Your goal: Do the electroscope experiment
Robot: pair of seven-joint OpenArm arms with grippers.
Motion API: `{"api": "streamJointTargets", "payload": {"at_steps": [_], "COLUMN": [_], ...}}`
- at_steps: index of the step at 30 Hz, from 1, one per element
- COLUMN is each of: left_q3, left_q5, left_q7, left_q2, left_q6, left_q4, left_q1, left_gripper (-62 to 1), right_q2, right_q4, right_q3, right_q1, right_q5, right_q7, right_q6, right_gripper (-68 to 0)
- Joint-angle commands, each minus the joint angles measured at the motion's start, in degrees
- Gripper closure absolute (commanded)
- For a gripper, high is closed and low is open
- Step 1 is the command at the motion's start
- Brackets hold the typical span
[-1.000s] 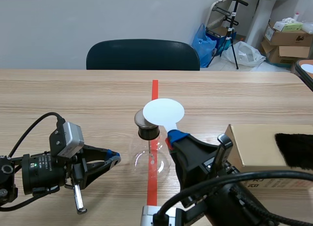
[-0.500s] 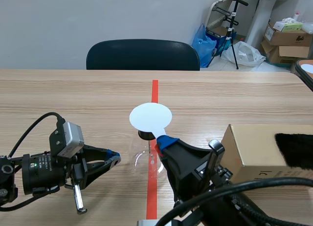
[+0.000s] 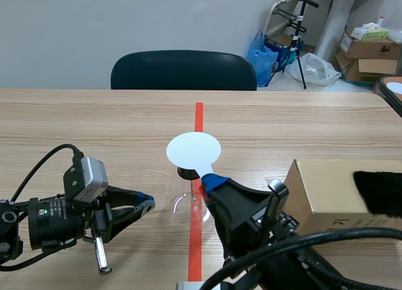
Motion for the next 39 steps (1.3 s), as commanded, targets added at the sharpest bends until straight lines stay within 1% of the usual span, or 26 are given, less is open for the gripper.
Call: {"api": "streamJointTargets", "payload": {"at_steps": [1, 12, 17, 21, 32, 36, 39], "left_q3": [-0.2, -0.2, -0.2, -0.2, -0.2, -0.2, -0.2], "left_q5": [-0.8, -0.8, -0.8, -0.8, -0.8, -0.8, -0.8], "left_q7": [-0.6, -0.6, -0.6, -0.6, -0.6, -0.6, -0.6], "left_q2": [0.2, 0.2, 0.2, 0.2, 0.2, 0.2, 0.2], "left_q6": [-0.1, -0.1, -0.1, -0.1, -0.1, -0.1, -0.1], "left_q4": [1.2, 1.2, 1.2, 1.2, 1.2, 1.2, 1.2], "left_q1": [0.0, 0.0, 0.0, 0.0, 0.0, 0.0, 0.0], "left_gripper": [-3.0, -3.0, -3.0, -3.0, -3.0, -3.0, -3.0], "right_q2": [0.3, 0.3, 0.3, 0.3, 0.3, 0.3, 0.3], "right_q4": [0.4, 0.4, 0.4, 0.4, 0.4, 0.4, 0.4], "right_q3": [-0.1, 0.0, 0.0, 0.0, 0.0, 0.0, 0.0], "right_q1": [0.5, 0.5, 0.5, 0.5, 0.5, 0.5, 0.5], "right_q5": [0.0, 0.0, 0.0, 0.0, 0.0, 0.0, 0.0], "right_q7": [0.2, 0.1, -3.1, -8.4, -27.1, -32.9, -36.0], "right_q6": [-0.4, -0.4, -0.4, -0.4, -0.4, -0.4, -0.4], "right_gripper": [-1.8, -1.8, -1.7, -1.8, -1.8, -1.8, -1.8]}}
